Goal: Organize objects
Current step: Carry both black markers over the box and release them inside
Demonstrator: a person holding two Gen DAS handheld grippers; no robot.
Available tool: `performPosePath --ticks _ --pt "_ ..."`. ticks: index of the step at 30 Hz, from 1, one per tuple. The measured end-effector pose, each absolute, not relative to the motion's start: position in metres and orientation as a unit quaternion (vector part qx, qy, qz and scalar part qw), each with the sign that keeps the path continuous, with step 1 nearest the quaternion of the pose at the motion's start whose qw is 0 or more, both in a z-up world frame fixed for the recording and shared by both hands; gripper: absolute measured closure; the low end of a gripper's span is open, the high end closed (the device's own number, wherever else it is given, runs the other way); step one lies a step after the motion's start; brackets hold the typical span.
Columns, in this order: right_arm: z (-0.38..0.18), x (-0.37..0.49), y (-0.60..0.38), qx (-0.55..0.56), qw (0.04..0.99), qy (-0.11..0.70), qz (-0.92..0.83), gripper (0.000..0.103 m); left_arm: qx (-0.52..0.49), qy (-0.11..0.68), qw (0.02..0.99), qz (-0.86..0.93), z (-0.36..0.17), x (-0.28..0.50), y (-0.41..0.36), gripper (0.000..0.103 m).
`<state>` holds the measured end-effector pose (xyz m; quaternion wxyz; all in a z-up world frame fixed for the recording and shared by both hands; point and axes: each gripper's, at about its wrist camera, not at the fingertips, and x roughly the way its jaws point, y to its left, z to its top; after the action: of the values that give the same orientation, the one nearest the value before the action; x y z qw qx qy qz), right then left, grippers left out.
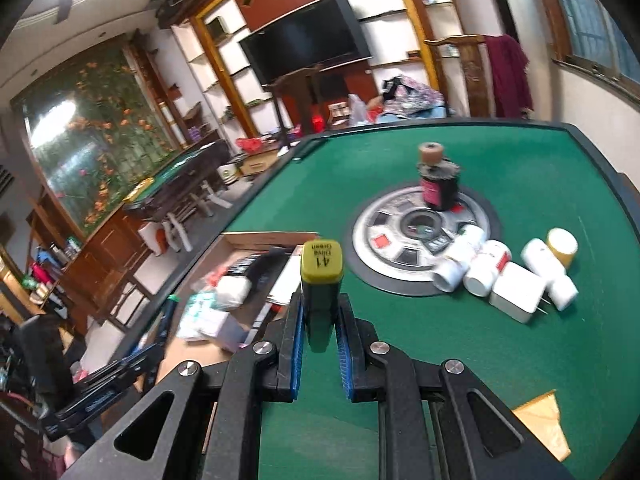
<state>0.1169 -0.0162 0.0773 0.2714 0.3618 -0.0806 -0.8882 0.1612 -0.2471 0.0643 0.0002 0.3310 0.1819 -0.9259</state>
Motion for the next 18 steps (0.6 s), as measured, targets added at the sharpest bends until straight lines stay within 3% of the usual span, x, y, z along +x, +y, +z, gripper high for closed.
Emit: performPosePath --ticks 7,18 --pt "0.076 0.118 -0.054 0.395 0.351 -0.09 -0.844 0.086 0.345 0.165 0.04 -0.923 0.056 0.16 -0.274 0.089" --pt "0.027 0.099 -0.142 0.482 0.419 -0.071 -0.766 0.086 0.388 0.151 0.067 -0.907 0.037 0.133 -0.306 0.089"
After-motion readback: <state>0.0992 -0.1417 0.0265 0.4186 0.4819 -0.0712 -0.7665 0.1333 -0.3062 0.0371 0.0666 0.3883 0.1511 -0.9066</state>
